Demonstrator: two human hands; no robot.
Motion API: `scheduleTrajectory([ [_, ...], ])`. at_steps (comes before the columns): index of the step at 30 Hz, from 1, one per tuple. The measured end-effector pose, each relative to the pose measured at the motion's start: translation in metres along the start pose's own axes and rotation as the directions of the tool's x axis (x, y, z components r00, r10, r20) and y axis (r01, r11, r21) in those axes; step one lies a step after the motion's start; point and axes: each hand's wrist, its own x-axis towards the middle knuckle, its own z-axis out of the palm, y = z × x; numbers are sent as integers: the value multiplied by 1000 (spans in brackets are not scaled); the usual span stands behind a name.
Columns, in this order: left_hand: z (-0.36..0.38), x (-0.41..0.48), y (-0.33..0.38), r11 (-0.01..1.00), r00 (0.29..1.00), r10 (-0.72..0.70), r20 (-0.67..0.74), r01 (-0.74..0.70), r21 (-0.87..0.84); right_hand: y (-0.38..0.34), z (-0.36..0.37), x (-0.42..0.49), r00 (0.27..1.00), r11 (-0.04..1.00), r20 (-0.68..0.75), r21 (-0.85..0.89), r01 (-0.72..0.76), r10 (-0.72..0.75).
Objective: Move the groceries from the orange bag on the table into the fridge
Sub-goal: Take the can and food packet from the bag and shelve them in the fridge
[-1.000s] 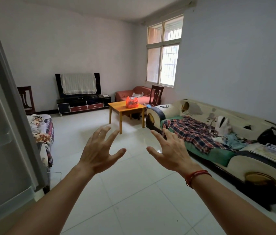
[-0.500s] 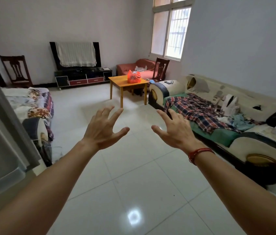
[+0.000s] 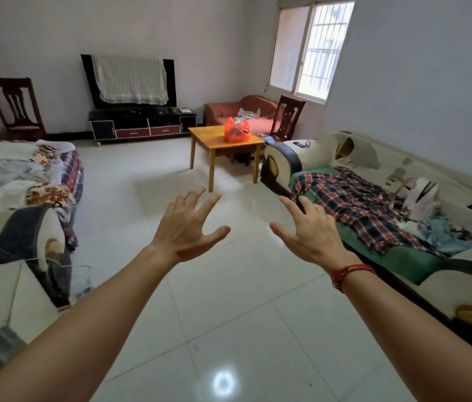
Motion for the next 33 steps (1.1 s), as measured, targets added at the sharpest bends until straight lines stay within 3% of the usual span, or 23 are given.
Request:
scheduleTrajectory([
  [33,261,521,-127,997,993,-70,92,71,-7,188,127,563,995,999,99,37,14,-17],
])
